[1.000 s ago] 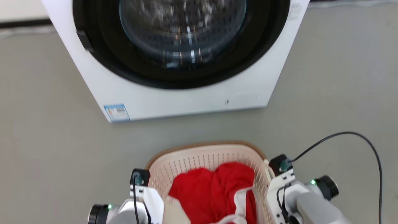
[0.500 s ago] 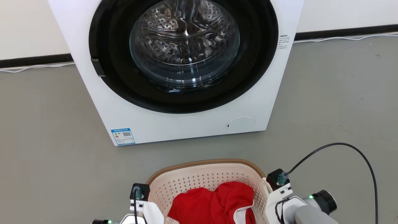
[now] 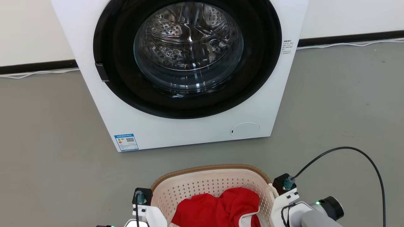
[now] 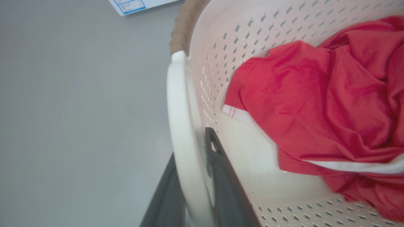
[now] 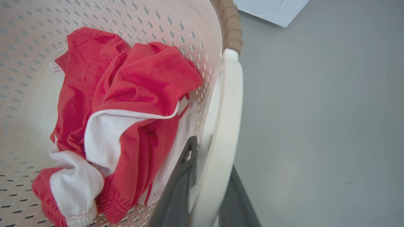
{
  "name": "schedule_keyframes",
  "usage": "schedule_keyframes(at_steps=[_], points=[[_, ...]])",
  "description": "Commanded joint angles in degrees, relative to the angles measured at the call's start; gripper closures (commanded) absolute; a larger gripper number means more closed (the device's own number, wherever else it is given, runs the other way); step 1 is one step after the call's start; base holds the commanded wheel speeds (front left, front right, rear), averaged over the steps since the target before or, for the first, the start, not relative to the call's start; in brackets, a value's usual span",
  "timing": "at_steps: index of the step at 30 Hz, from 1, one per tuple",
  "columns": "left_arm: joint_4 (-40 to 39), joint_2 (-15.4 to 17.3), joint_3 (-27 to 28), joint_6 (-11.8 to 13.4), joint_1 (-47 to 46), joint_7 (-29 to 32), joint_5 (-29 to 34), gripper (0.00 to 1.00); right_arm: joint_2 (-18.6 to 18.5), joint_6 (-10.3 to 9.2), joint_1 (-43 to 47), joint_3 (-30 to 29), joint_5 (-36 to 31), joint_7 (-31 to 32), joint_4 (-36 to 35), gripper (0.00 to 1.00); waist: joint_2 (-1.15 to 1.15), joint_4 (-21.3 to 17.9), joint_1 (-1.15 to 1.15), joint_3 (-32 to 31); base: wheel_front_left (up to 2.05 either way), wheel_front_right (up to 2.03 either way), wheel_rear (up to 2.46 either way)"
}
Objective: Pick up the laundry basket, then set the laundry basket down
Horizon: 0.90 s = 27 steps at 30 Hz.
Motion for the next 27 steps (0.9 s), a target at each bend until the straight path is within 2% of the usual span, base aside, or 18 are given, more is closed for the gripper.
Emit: schedule_keyframes(at_steps=[1, 27], points=[[-0.98, 0.59, 0.57, 0.68, -1.81, -1.46, -0.41, 1.00, 1.62, 1.01, -0.87, 1.14, -0.23, -0.63, -1.18, 1.00, 0.00, 0.06, 0.00, -0.09, 0.00, 0.00, 0.00], [-0.26, 0.59, -2.94, 0.88, -2.53, -2.16, -4.16, 1.00, 1.62, 1.01, -0.69, 0.96, 0.06, -0.54, -1.22, 1.00, 0.00, -0.36, 0.00, -0.48, 0.00, 0.00, 0.00]])
